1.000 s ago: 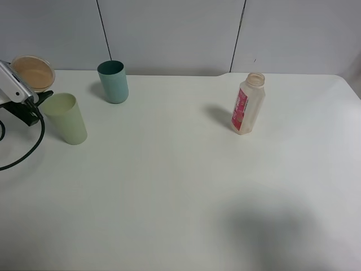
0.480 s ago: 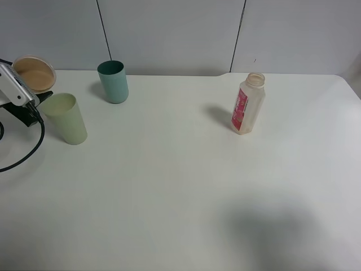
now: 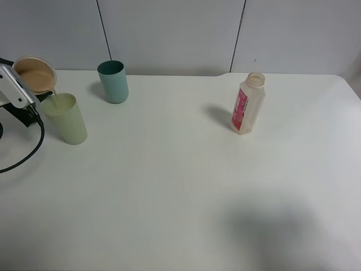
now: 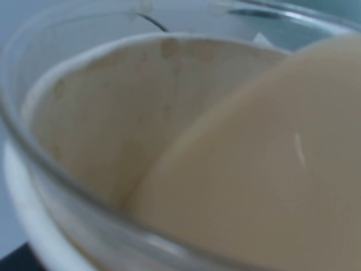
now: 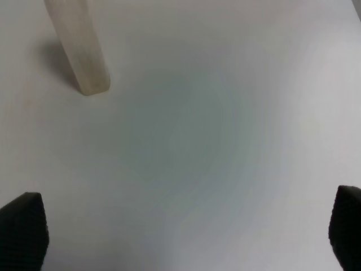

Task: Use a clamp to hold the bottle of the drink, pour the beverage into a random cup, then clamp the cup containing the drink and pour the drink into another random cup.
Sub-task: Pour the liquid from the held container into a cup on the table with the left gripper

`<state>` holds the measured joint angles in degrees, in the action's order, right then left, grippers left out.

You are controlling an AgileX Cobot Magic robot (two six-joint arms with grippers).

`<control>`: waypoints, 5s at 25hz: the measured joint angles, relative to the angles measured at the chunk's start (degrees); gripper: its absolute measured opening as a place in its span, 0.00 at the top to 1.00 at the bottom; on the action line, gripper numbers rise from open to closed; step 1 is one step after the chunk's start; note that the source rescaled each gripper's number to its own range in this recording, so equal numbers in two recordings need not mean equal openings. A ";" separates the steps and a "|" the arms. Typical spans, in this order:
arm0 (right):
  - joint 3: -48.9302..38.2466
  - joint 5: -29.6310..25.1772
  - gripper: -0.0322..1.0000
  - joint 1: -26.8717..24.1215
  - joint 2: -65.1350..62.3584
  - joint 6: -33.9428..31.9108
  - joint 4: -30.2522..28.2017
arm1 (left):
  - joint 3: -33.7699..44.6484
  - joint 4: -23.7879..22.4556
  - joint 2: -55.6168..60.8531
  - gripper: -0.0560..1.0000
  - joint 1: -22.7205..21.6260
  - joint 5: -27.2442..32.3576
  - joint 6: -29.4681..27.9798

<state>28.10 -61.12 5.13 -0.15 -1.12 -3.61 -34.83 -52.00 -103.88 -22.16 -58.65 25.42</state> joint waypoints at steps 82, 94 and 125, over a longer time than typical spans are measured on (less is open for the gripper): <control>0.00 0.00 0.00 0.00 0.00 0.00 0.00 | 0.00 4.24 0.00 0.93 0.00 -6.59 11.73; 0.00 0.00 0.00 0.00 0.00 0.00 0.00 | 0.00 4.20 0.00 0.93 0.00 -7.40 12.32; 0.00 0.00 0.00 0.00 0.00 0.00 0.00 | 0.00 4.26 0.00 0.93 0.00 -7.44 19.32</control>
<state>28.10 -61.12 5.13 -0.15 -1.12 -3.61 -34.83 -47.74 -103.88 -22.16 -66.09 44.74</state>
